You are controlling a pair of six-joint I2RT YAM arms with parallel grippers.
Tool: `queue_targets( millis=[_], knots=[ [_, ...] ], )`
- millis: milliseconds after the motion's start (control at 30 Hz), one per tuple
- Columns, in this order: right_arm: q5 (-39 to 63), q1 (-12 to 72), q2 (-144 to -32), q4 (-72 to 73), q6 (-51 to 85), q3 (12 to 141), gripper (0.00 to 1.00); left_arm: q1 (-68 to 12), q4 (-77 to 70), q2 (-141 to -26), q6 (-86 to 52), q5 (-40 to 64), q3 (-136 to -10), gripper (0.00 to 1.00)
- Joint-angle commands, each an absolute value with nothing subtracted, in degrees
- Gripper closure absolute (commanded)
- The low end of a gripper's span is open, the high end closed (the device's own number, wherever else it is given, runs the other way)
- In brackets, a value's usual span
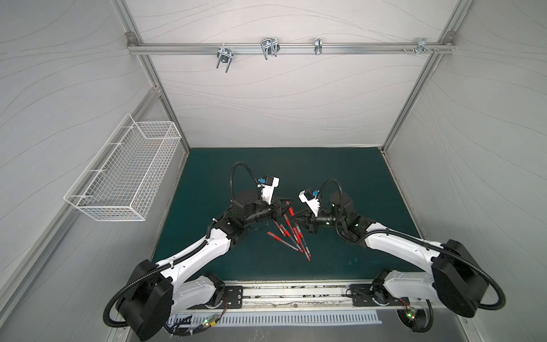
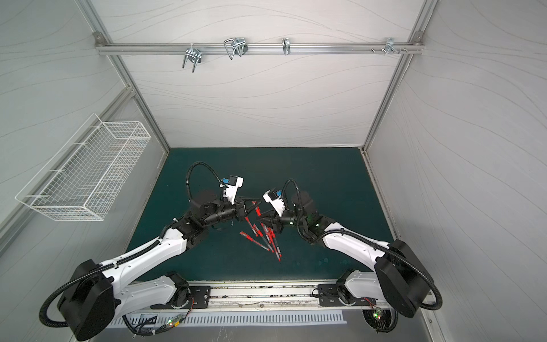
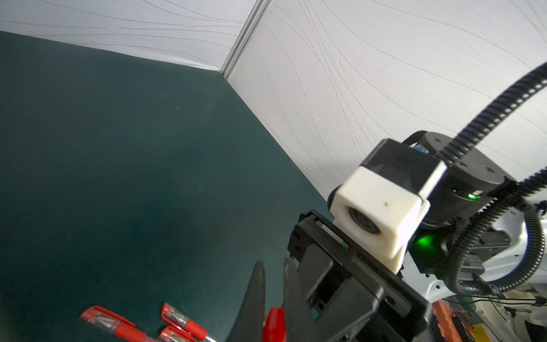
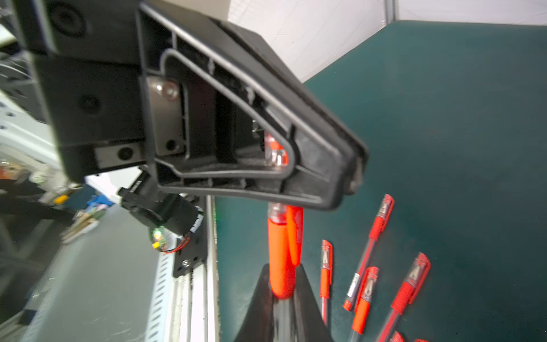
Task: Remove pen caps from pens
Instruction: Open the pen cap on the pen.
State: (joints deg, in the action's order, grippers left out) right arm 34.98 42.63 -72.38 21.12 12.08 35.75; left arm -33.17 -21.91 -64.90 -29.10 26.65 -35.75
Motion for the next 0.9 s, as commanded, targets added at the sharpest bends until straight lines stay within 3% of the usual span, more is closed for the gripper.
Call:
queue_targets(
  millis=[0, 133, 333, 433, 533, 700, 867],
  knots=[
    [40.1, 41.0, -72.6, 19.7, 13.2, 34.4, 1.00, -30.2, -26.3, -64.9, -29.3, 22.1, -35.8, 1.00],
    [35.6, 42.2, -72.0, 15.8, 10.4, 35.3, 1.00, -30.2, -26.1, -64.2, -29.2, 21.4, -35.5, 1.00],
    [12.0, 52.3, -69.5, 5.7, 1.3, 37.9, 1.00, -30.2, -24.7, -63.3, -28.9, 19.1, -35.6, 1.00],
    [7.9, 53.3, -68.7, 5.2, 1.1, 37.9, 1.00, -30.2, -24.8, -62.9, -28.8, 18.7, -35.4, 1.00],
    [10.9, 52.9, -68.5, 5.4, 1.2, 37.6, 1.00, -30.1, -24.8, -62.6, -29.0, 18.2, -35.2, 1.00],
    [29.8, 45.2, -70.0, 10.2, 6.9, 36.1, 1.00, -29.9, -25.0, -62.3, -29.3, 18.3, -34.8, 1.00],
    [35.9, 43.0, -72.0, 11.6, 8.1, 36.3, 1.00, -29.8, -25.2, -61.6, -29.2, 17.8, -34.5, 1.00]
  ],
)
